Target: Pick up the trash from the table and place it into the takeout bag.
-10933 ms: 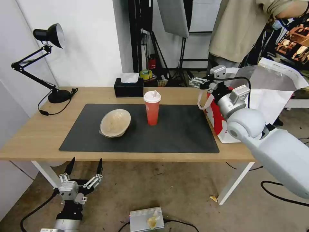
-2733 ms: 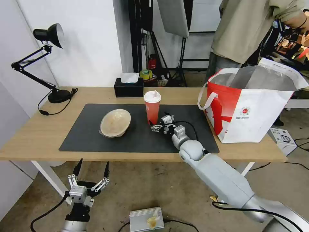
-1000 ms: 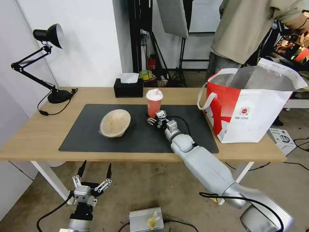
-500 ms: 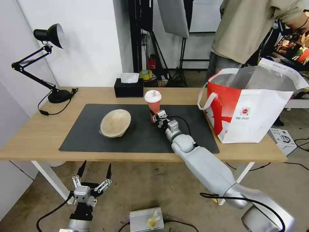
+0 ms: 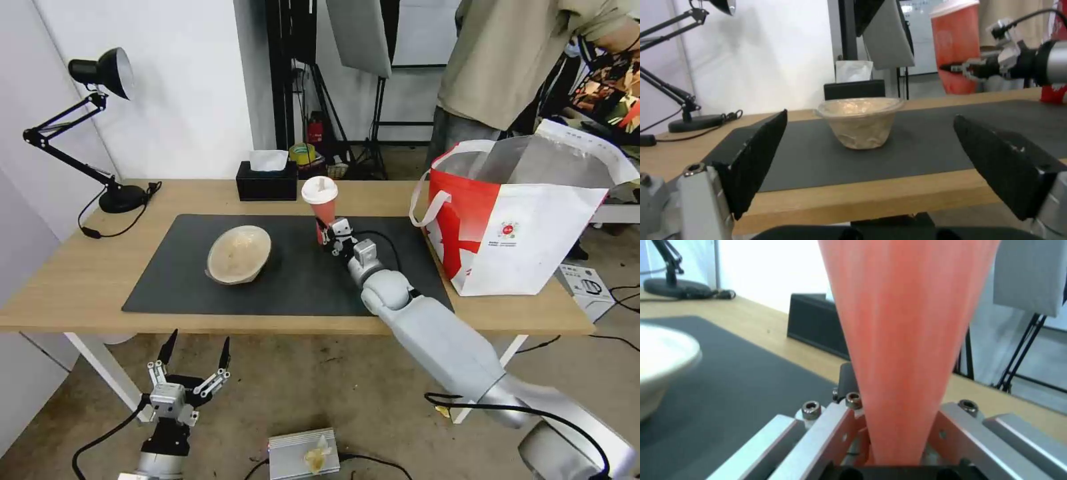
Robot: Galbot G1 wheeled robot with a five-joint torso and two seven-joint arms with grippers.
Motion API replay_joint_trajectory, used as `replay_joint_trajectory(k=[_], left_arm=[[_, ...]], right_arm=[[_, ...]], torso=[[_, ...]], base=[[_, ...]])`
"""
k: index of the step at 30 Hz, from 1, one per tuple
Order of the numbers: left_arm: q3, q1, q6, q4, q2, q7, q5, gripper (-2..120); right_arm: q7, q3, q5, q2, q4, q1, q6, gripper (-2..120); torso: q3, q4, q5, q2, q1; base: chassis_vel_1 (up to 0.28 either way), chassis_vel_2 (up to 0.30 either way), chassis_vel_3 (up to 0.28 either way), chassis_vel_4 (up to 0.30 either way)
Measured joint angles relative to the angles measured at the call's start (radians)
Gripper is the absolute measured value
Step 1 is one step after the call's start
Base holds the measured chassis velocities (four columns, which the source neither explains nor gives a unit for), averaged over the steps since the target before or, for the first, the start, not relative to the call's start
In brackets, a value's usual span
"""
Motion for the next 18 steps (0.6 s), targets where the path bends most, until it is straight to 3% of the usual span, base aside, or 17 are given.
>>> replay_joint_trajectory(k=[13,18], left_arm=[[0.02,-0.006,0.0,-0.002,0.014,0.0,-0.001,100],[0.028,-0.013,0.0,-0.005,0.024,0.001,-0.001,100]], right_arm=[[0.035,-0.047,0.112,-0.135,0.183,0.098,-0.071,3],[0.029,-0.101,0.176,-0.238,0.254,0.196,-0.108,3]], torso=[[0.0,0.0,0.0,0.0,0.0],[0.0,-0.0002,-0.0002,0.0,0.0]], base=[[0.0,0.0,0.0,0.0],[0.0,0.0,0.0,0.0]])
